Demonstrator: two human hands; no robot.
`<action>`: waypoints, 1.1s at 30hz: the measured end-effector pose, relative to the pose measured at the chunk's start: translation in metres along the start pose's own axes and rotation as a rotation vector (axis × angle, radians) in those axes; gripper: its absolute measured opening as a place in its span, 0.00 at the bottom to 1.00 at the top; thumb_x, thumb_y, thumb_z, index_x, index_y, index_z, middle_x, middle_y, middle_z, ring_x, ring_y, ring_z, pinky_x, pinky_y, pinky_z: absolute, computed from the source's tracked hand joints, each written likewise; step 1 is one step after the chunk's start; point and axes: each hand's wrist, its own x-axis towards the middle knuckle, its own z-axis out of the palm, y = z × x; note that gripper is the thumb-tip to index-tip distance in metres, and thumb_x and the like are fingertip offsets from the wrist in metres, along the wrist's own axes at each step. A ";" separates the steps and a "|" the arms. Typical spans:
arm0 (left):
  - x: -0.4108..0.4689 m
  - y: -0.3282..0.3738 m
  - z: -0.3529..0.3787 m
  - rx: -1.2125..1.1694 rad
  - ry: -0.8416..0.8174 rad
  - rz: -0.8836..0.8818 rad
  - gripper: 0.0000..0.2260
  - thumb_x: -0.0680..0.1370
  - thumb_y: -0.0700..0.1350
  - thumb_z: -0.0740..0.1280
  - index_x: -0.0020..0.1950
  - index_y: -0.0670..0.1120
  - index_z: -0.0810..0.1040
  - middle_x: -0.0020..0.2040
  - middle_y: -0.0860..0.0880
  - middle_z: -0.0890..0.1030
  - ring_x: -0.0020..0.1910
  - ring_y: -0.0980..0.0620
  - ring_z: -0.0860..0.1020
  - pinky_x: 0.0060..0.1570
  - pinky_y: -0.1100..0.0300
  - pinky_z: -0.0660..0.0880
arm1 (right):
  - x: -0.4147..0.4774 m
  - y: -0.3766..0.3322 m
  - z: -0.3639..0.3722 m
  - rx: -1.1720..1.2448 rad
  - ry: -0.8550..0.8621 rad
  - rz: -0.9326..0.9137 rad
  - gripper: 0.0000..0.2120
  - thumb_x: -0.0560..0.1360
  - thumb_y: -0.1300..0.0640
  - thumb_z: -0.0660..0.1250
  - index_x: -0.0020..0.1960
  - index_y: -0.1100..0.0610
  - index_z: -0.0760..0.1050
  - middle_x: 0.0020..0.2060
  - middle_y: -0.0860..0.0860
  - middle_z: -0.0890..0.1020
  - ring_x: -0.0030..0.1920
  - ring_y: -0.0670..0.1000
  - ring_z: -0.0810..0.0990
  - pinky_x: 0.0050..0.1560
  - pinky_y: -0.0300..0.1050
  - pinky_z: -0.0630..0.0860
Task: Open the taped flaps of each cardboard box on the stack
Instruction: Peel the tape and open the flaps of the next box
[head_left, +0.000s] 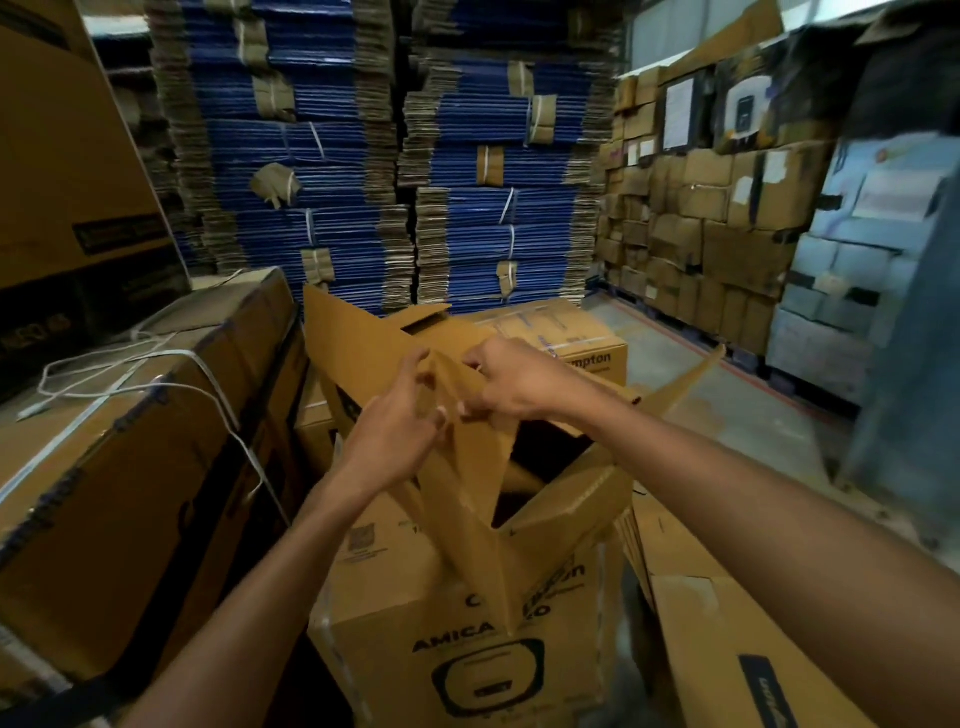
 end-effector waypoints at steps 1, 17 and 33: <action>0.005 -0.008 -0.002 0.084 -0.001 0.015 0.33 0.82 0.45 0.67 0.81 0.56 0.52 0.72 0.47 0.72 0.62 0.43 0.78 0.56 0.50 0.75 | -0.004 0.000 -0.002 -0.096 0.003 -0.028 0.09 0.76 0.53 0.74 0.45 0.57 0.77 0.34 0.49 0.77 0.36 0.50 0.75 0.33 0.45 0.68; 0.031 -0.074 -0.033 0.770 0.350 0.377 0.30 0.62 0.52 0.85 0.58 0.41 0.80 0.47 0.41 0.84 0.46 0.41 0.82 0.50 0.43 0.76 | -0.055 0.045 -0.024 -0.799 0.211 -0.102 0.22 0.80 0.50 0.67 0.72 0.52 0.68 0.41 0.47 0.72 0.42 0.48 0.74 0.42 0.43 0.71; 0.001 0.022 -0.059 0.240 -0.492 0.029 0.29 0.75 0.70 0.58 0.62 0.51 0.81 0.55 0.52 0.83 0.52 0.53 0.80 0.52 0.57 0.78 | -0.050 0.014 0.047 -0.628 0.478 -0.425 0.14 0.73 0.49 0.77 0.53 0.54 0.80 0.34 0.47 0.82 0.31 0.48 0.81 0.31 0.41 0.66</action>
